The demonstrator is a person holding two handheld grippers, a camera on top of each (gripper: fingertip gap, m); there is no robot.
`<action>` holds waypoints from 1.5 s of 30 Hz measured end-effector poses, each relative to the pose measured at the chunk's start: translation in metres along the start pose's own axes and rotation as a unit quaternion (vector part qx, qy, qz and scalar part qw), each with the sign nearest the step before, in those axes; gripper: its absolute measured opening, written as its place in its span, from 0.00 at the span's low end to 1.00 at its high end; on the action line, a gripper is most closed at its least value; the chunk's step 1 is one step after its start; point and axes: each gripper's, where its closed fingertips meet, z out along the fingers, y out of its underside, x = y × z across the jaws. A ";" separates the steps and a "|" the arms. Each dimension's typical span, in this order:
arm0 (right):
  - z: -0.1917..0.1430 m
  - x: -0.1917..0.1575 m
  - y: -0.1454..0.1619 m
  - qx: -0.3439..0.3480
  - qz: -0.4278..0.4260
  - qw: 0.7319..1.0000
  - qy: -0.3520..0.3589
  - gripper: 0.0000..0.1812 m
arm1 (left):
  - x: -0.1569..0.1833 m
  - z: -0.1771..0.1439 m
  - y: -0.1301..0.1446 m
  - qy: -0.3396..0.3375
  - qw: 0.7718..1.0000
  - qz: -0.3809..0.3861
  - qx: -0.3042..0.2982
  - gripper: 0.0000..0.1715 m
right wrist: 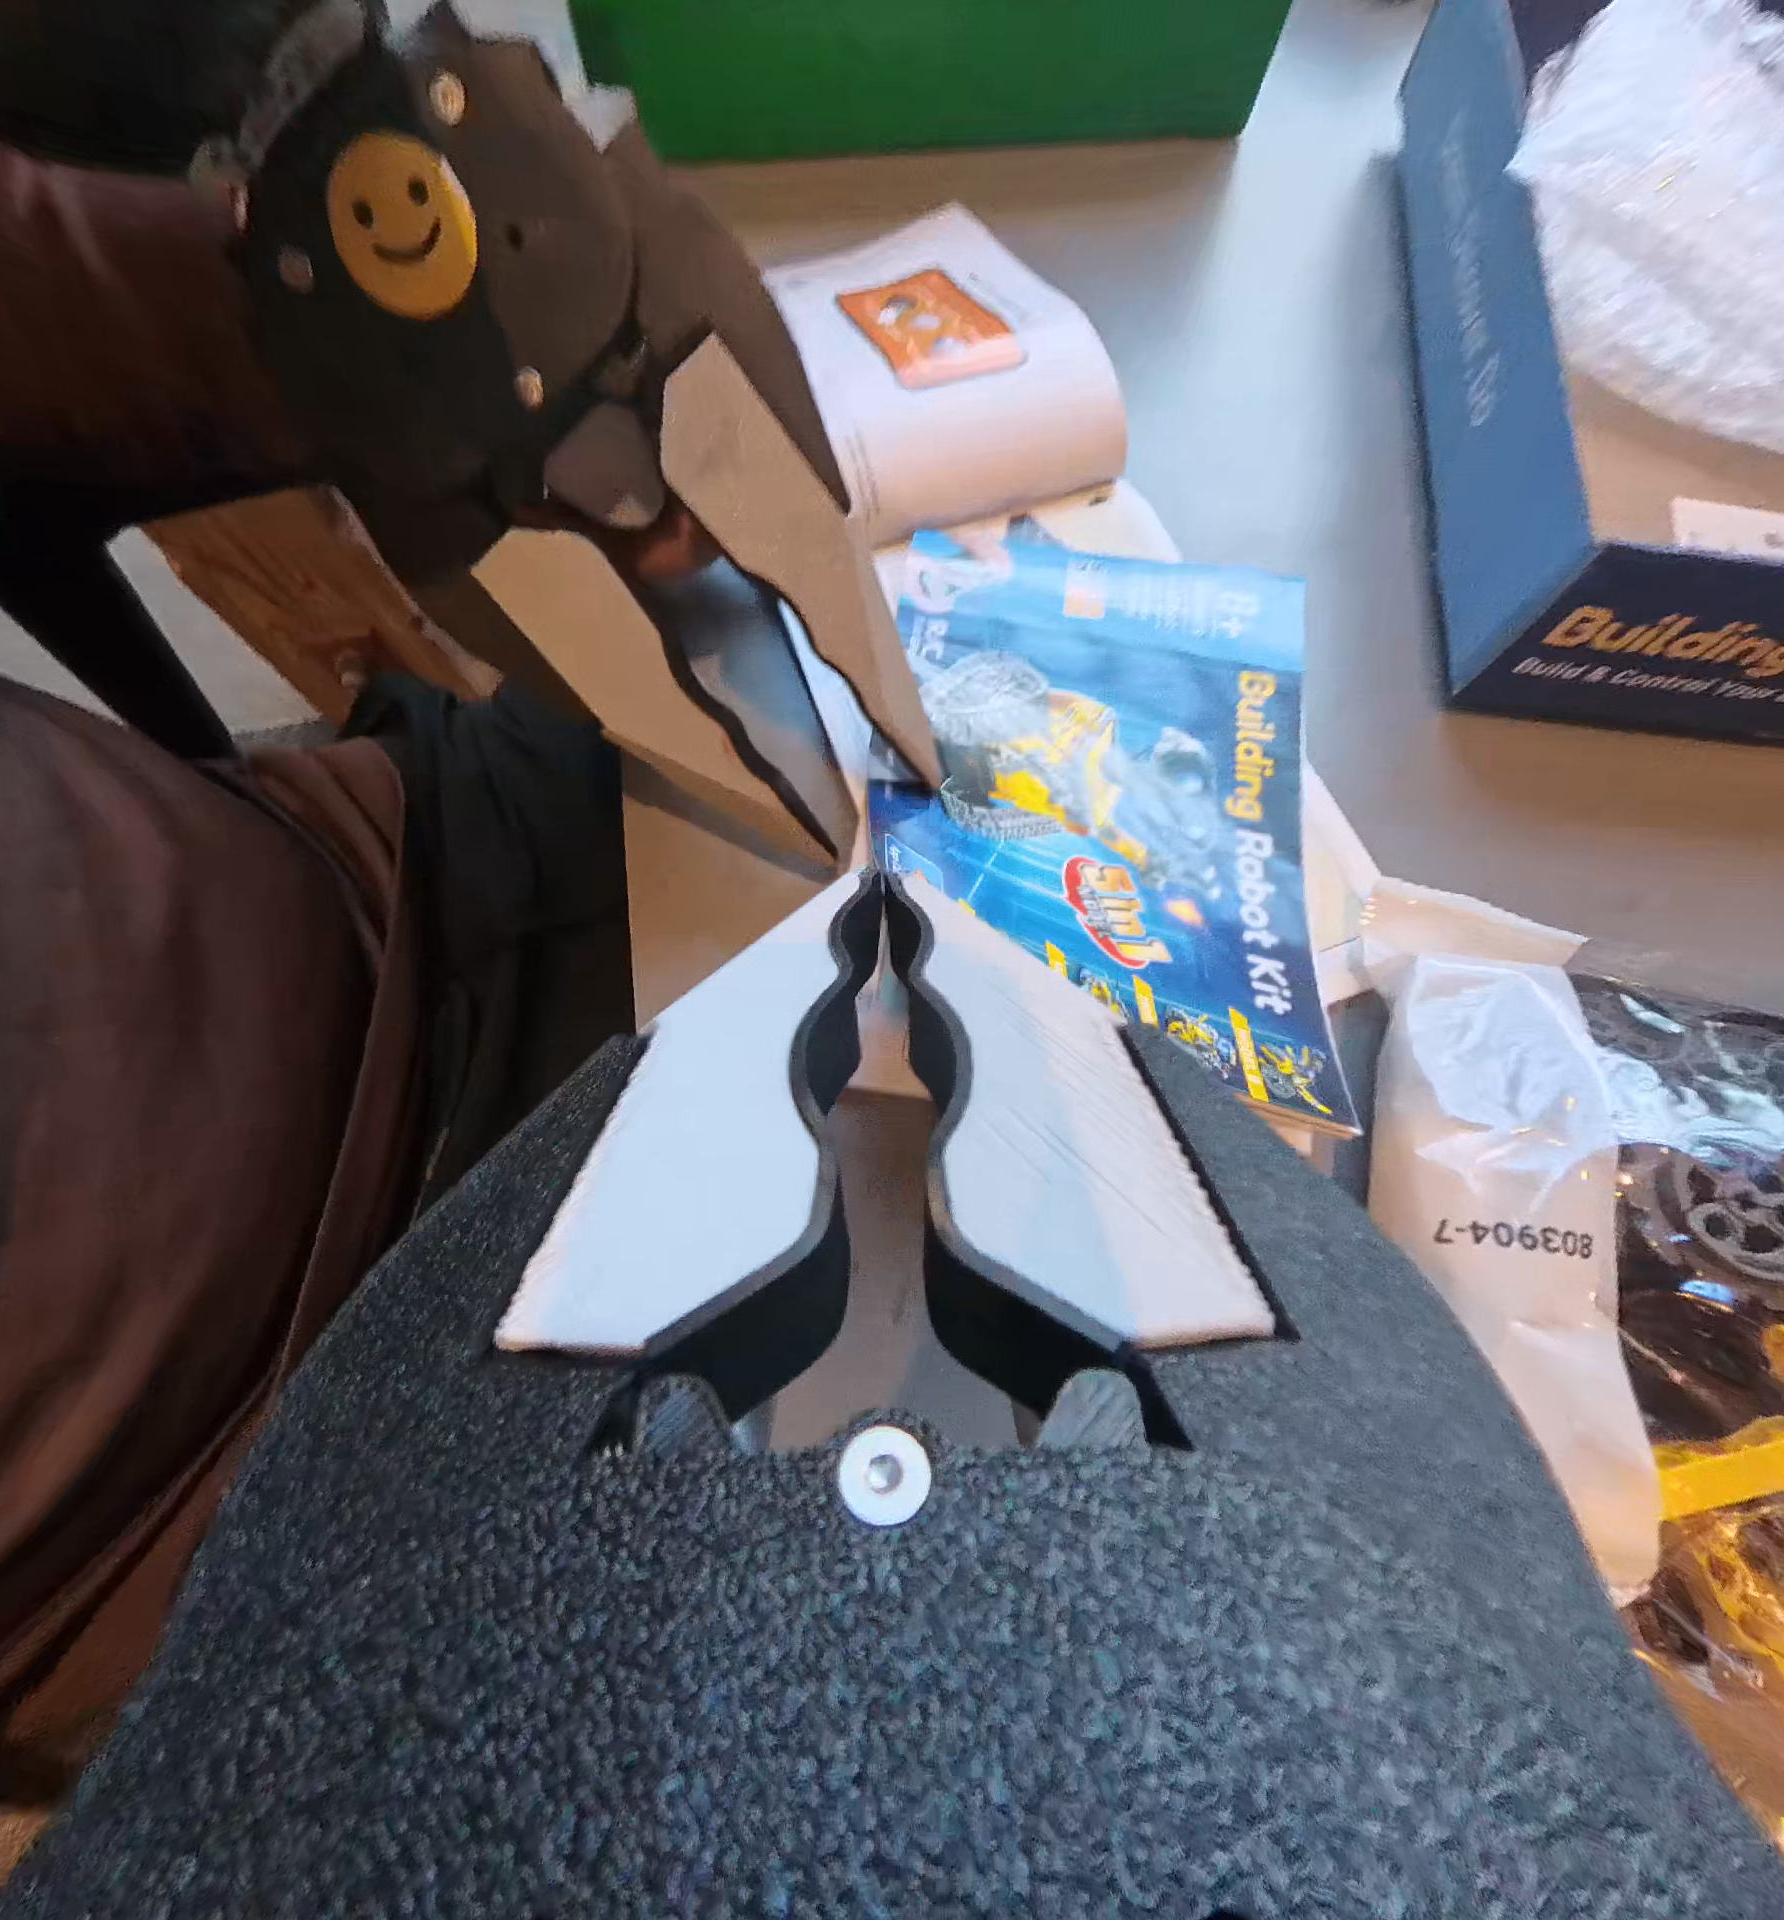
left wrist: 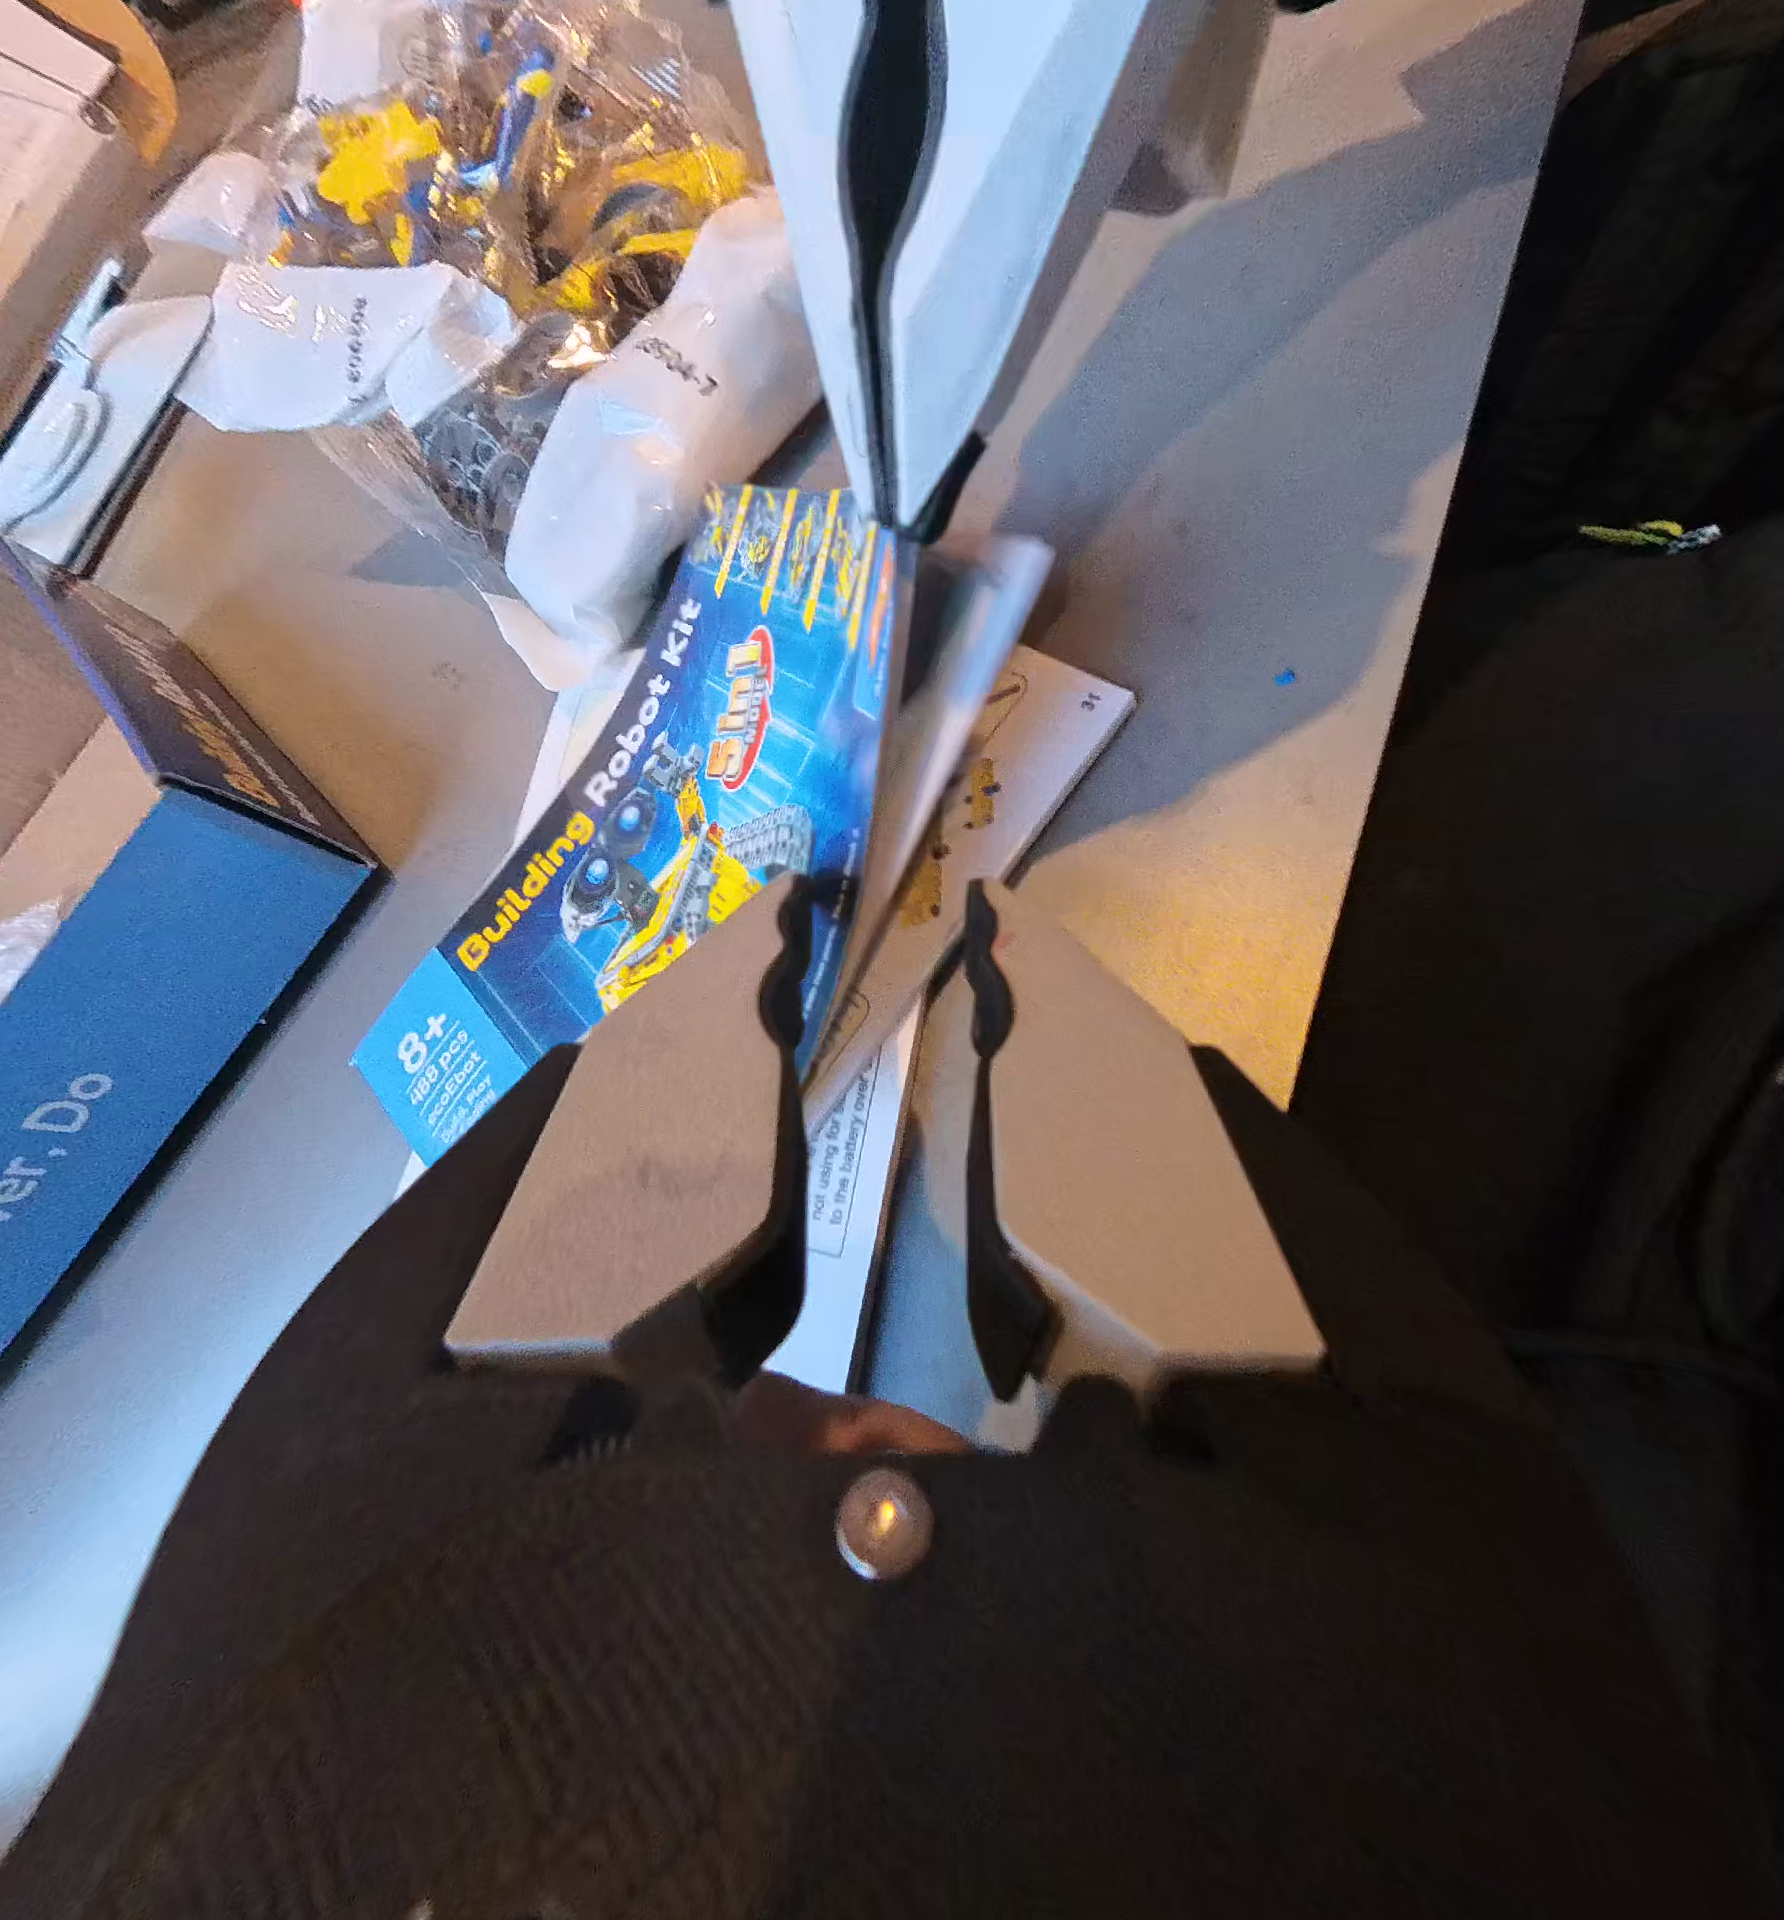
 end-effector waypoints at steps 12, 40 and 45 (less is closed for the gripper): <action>0.000 0.012 -0.029 0.062 0.010 0.996 0.063 0.00 | -0.018 -0.004 -0.010 -0.038 0.997 -0.052 0.037 0.00; -0.016 0.041 -0.027 0.092 0.053 0.987 0.123 0.03 | -0.124 -0.079 0.020 -0.158 0.941 -0.267 0.137 0.00; 0.013 0.032 0.002 0.023 0.054 0.994 0.088 0.10 | -0.142 -0.098 0.046 -0.174 0.926 -0.307 0.135 0.00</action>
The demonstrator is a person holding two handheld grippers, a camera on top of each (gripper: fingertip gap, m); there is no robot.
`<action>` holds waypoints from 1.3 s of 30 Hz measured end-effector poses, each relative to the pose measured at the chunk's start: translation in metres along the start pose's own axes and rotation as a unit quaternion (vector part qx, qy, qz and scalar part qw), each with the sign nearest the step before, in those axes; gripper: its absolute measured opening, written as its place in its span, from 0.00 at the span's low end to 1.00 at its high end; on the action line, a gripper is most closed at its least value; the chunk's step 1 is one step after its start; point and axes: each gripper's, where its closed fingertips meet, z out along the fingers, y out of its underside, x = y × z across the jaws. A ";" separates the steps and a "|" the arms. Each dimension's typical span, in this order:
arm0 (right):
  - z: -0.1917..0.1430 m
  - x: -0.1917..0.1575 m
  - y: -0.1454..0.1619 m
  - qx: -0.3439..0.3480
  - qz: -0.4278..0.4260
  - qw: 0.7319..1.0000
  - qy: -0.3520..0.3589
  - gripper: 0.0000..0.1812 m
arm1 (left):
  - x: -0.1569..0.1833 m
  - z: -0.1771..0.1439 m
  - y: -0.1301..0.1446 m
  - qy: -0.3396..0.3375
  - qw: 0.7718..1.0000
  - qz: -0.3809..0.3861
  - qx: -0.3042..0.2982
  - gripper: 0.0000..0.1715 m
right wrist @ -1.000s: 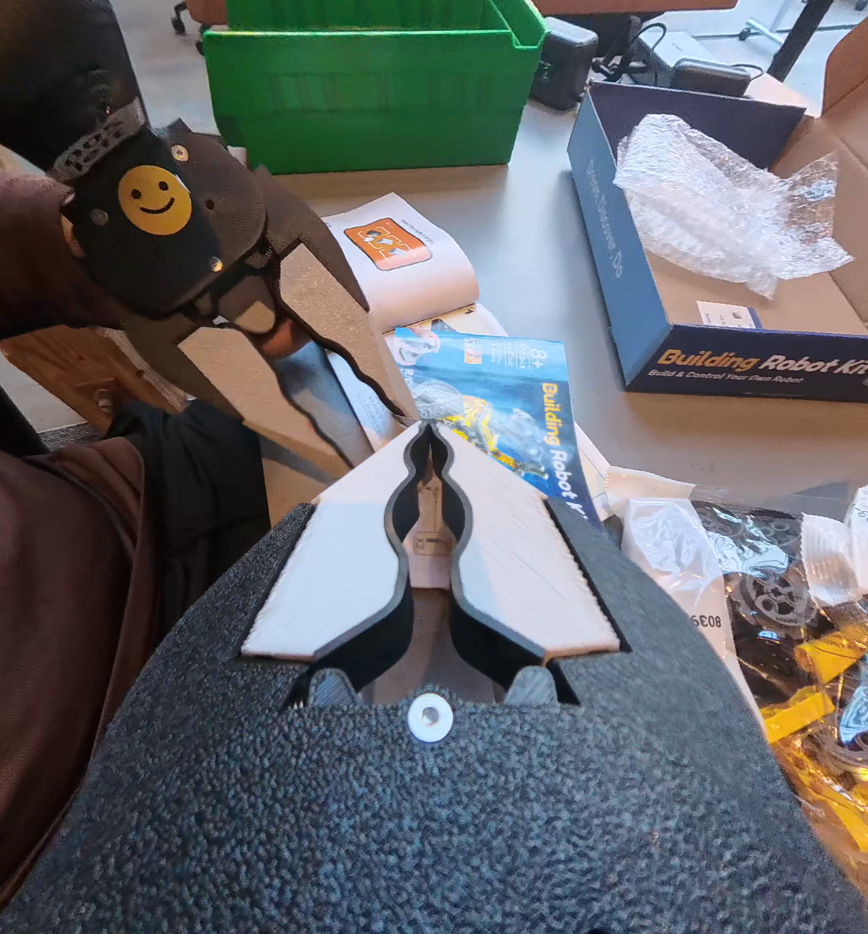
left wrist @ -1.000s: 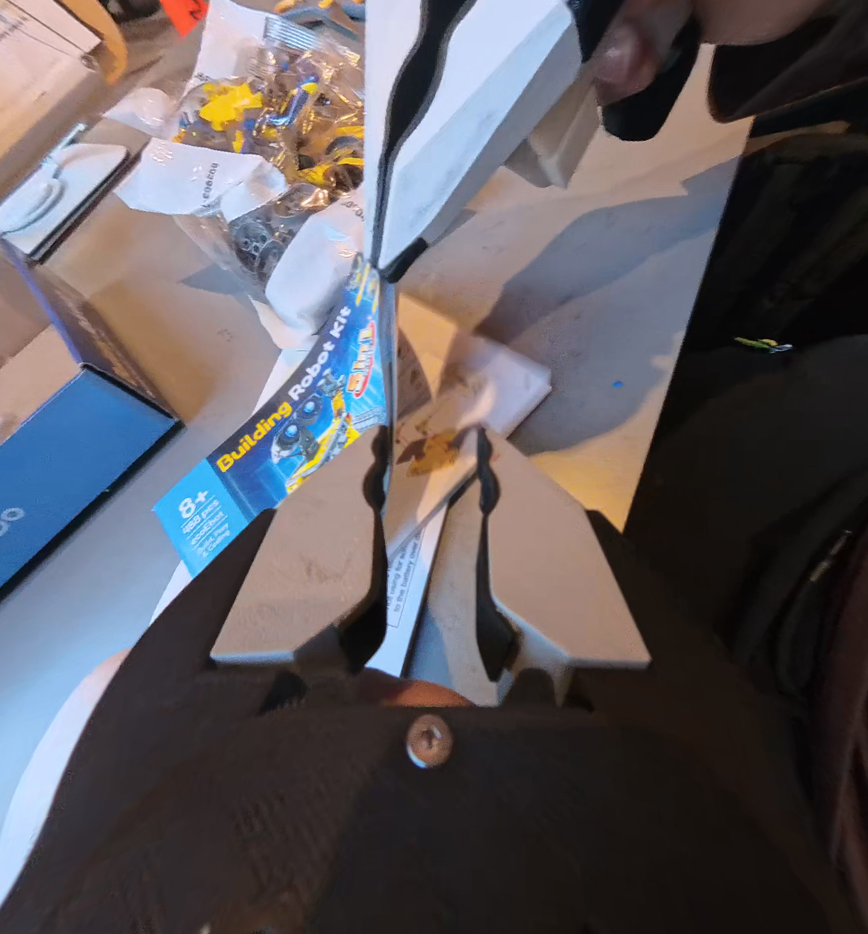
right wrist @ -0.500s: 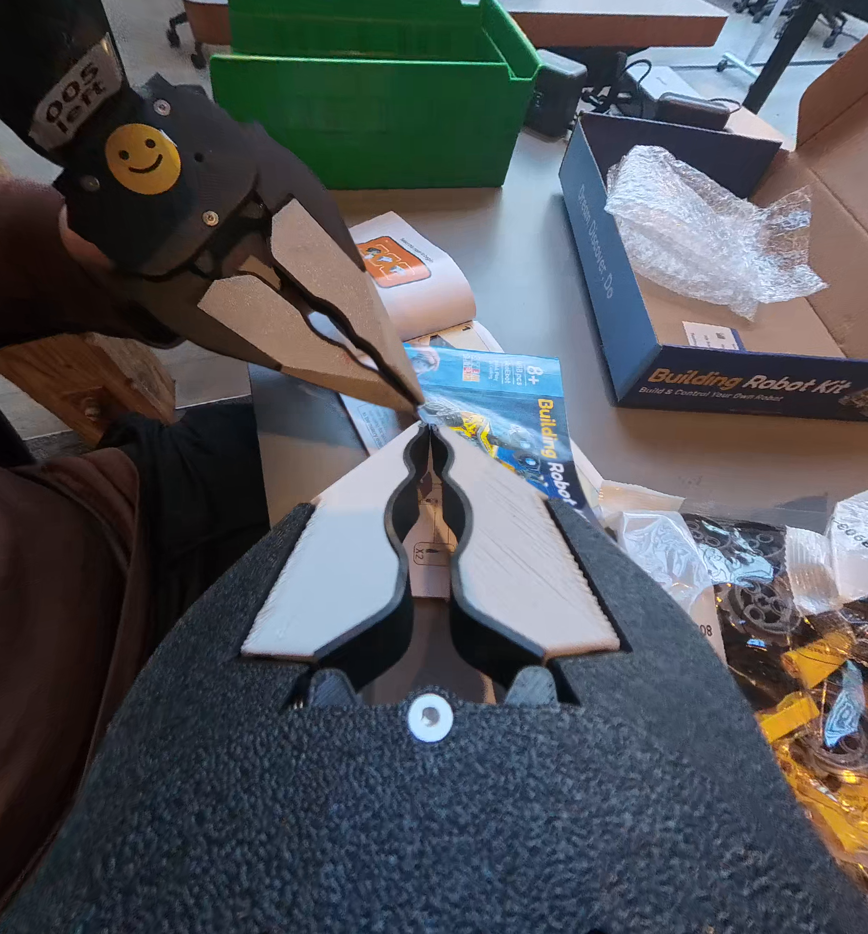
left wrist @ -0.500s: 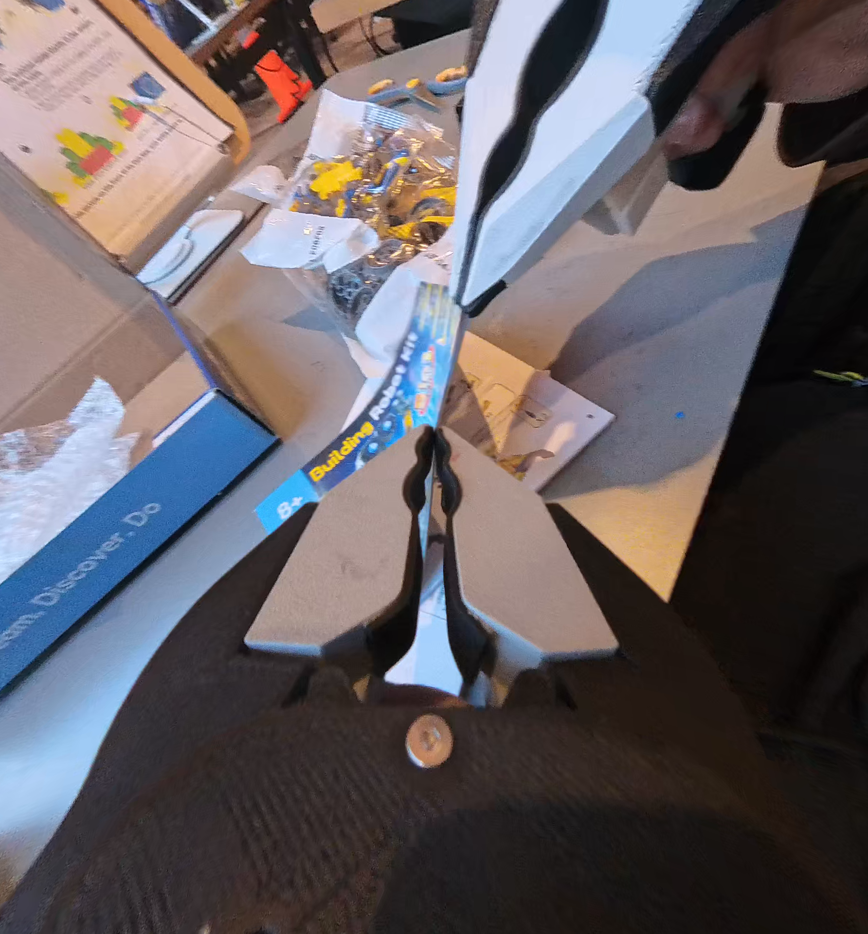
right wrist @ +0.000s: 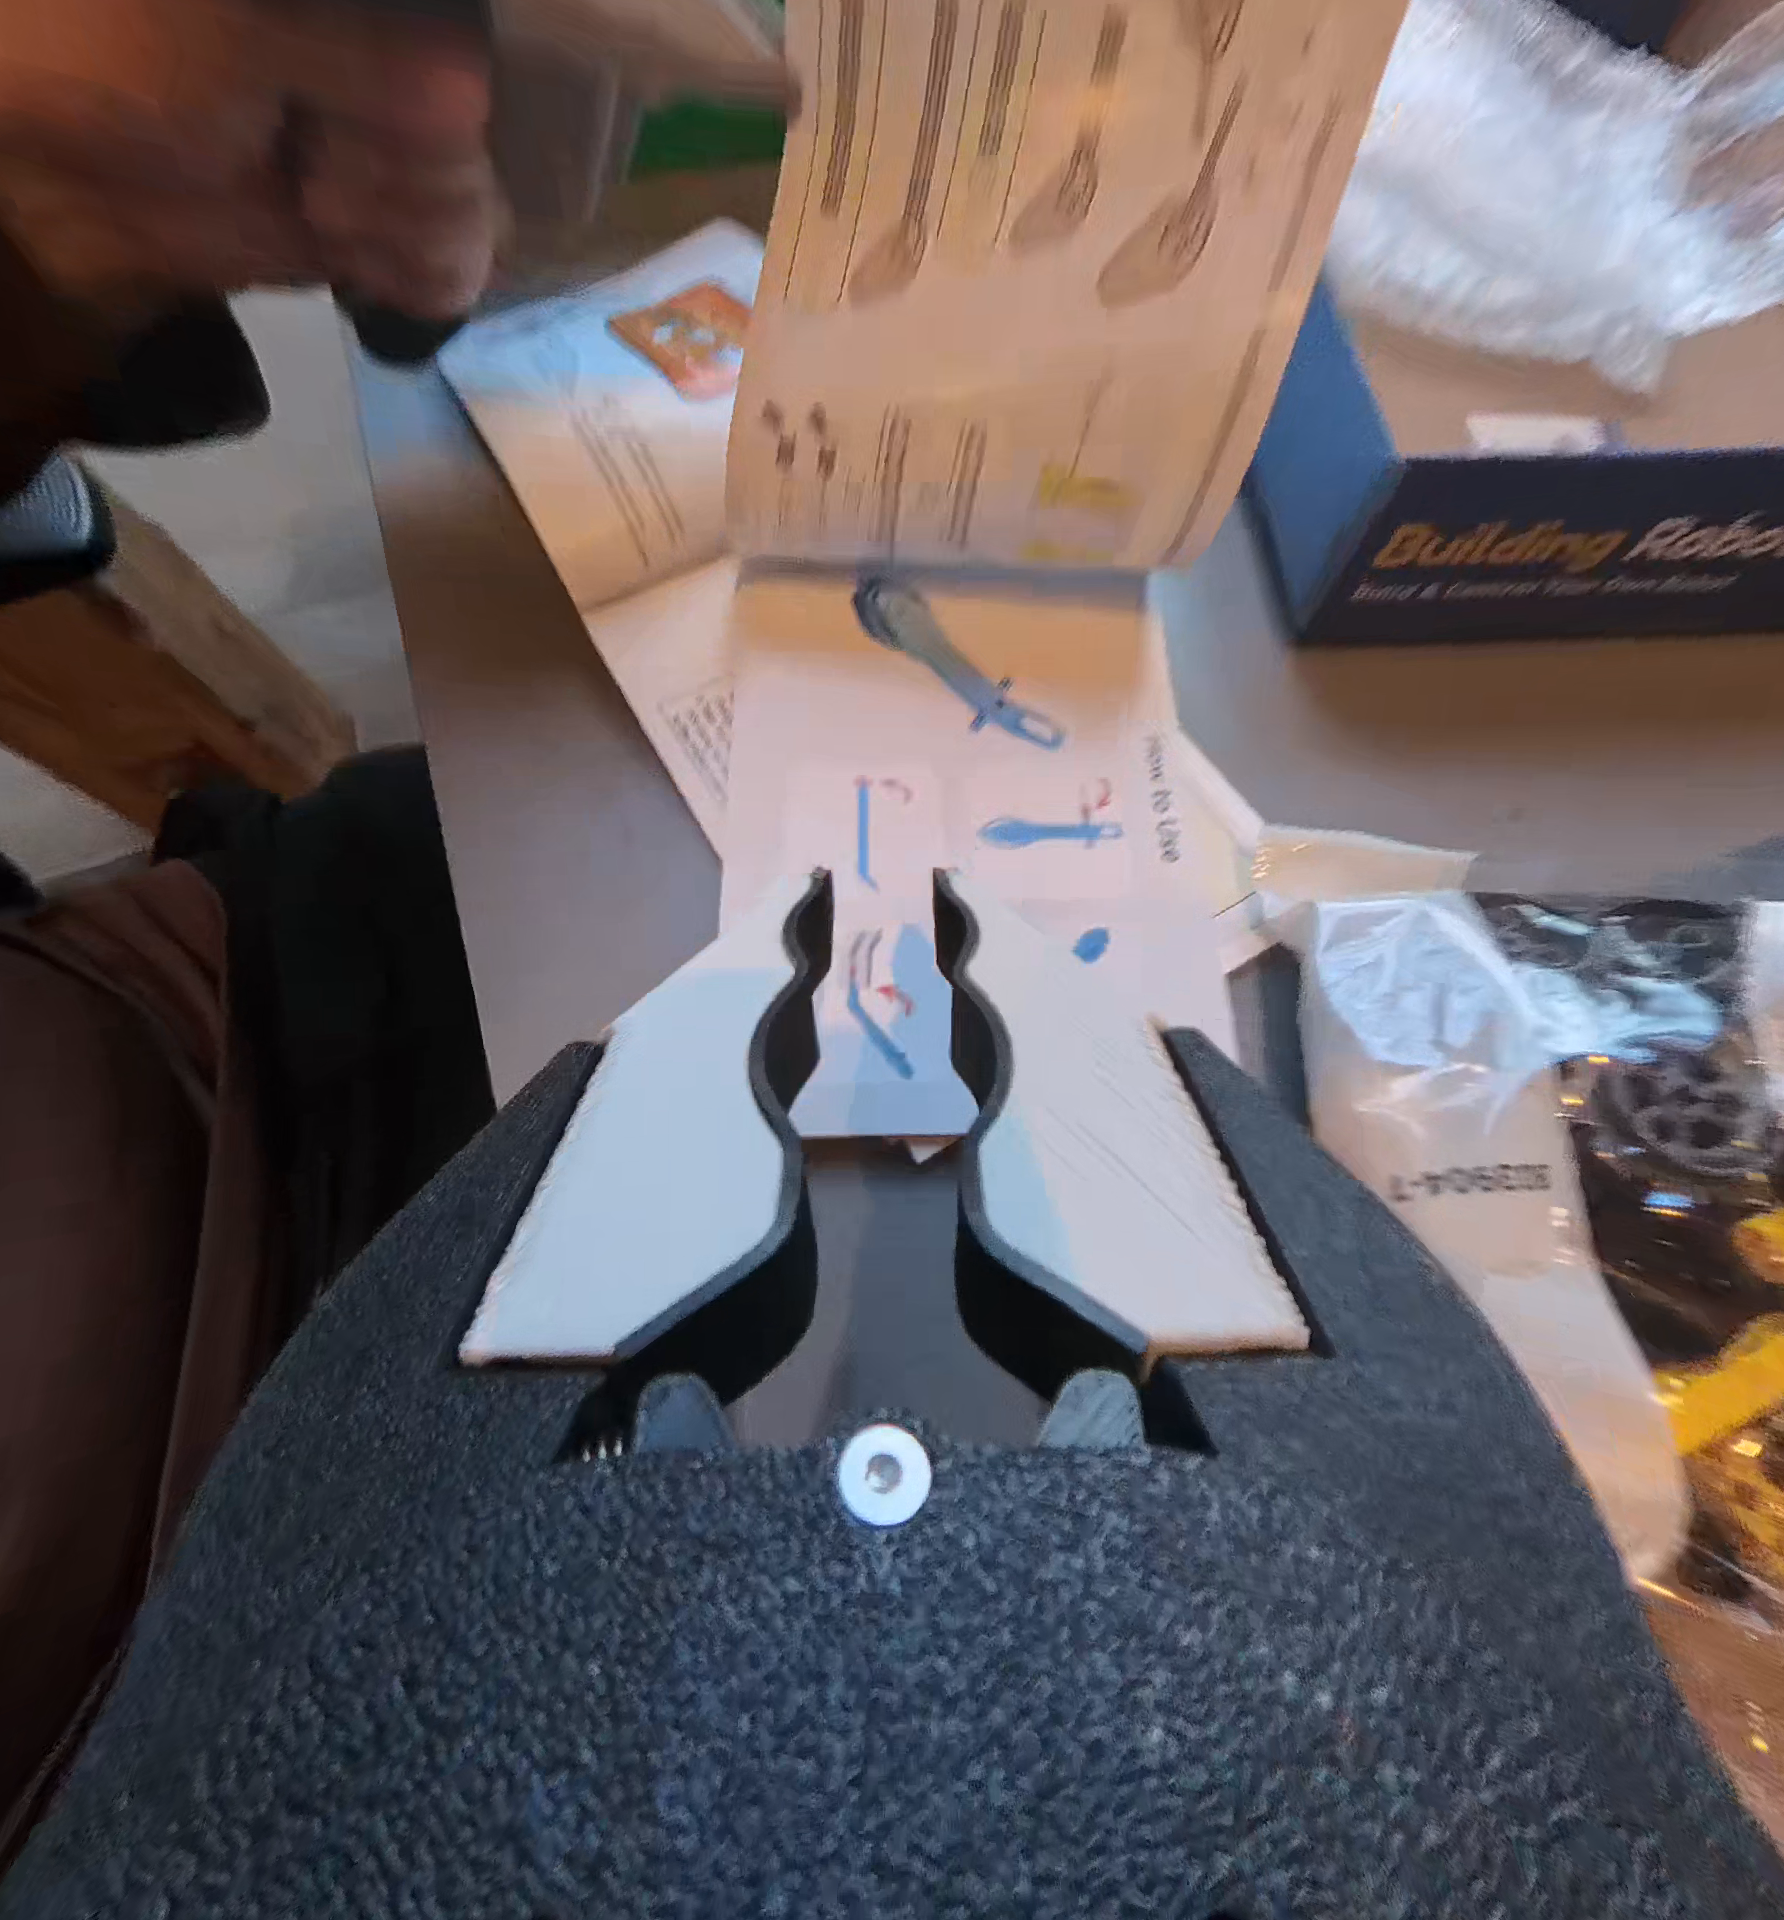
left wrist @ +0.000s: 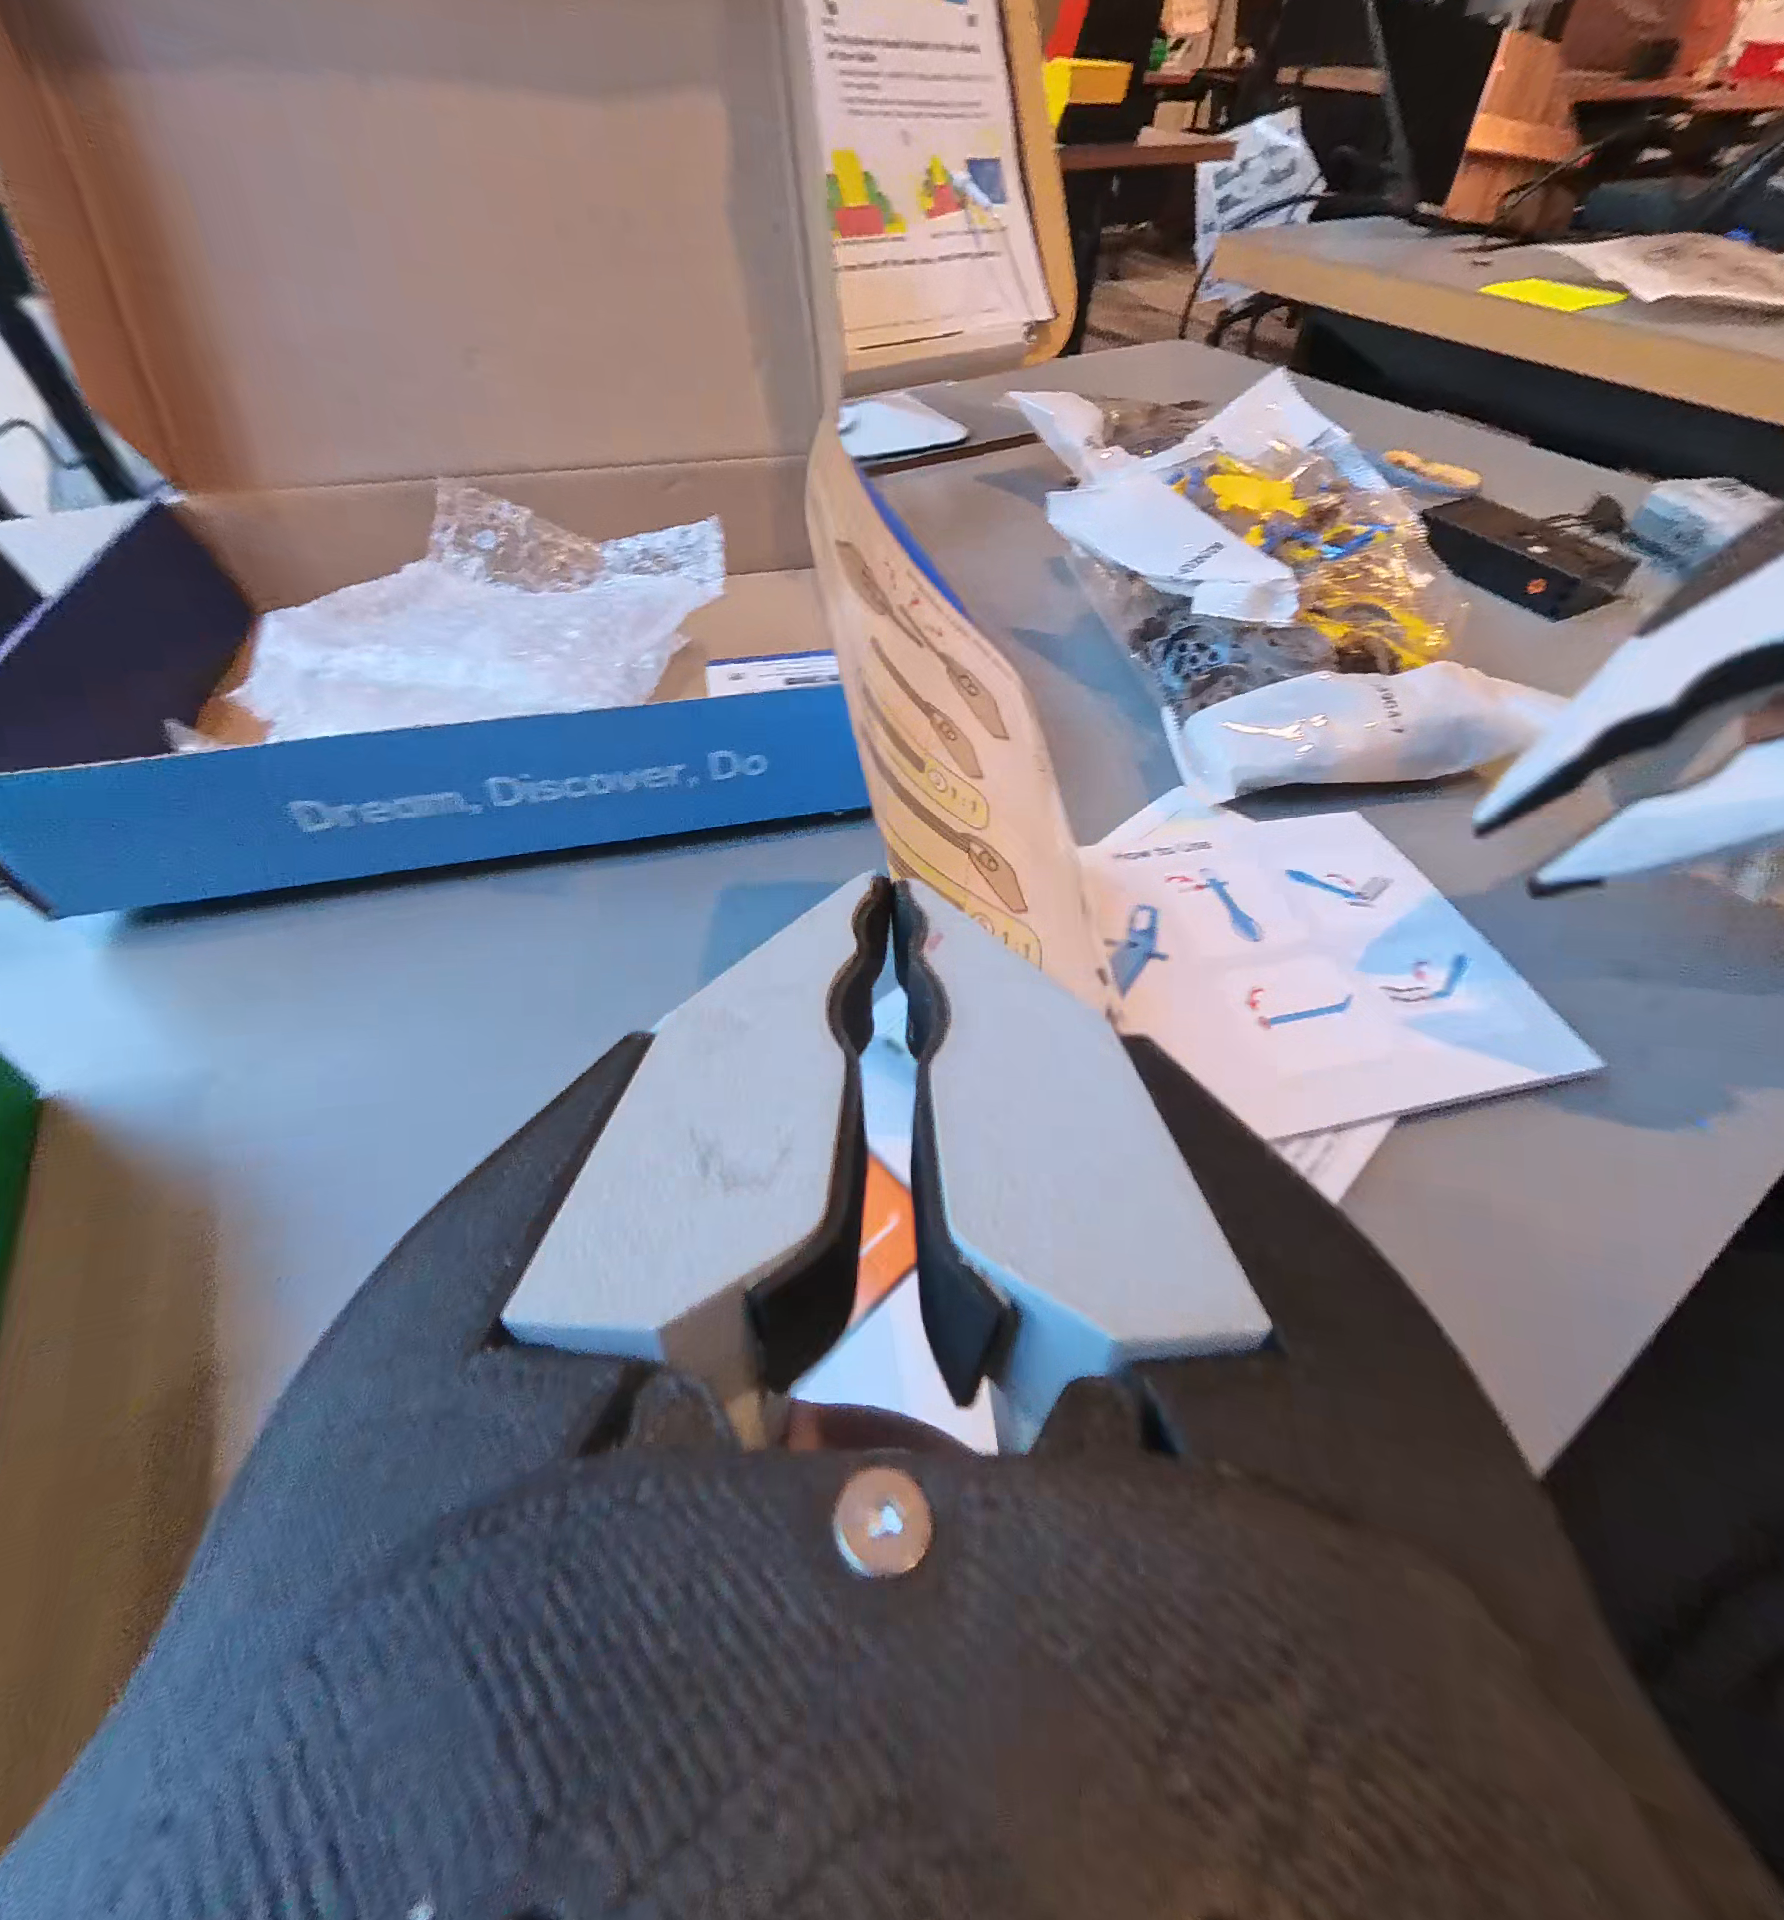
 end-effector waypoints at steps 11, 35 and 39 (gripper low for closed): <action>0.020 -0.013 0.039 -0.096 -0.022 0.995 -0.027 0.27 | -0.035 -0.024 0.010 -0.006 1.000 0.004 -0.025 0.00; 0.028 -0.018 0.052 -0.129 -0.067 0.989 -0.008 0.30 | -0.076 -0.020 0.061 -0.079 0.988 -0.031 -0.132 0.00; 0.028 -0.018 0.052 -0.125 -0.061 0.990 -0.011 0.30 | -0.100 -0.027 0.068 -0.123 0.982 -0.067 -0.128 0.00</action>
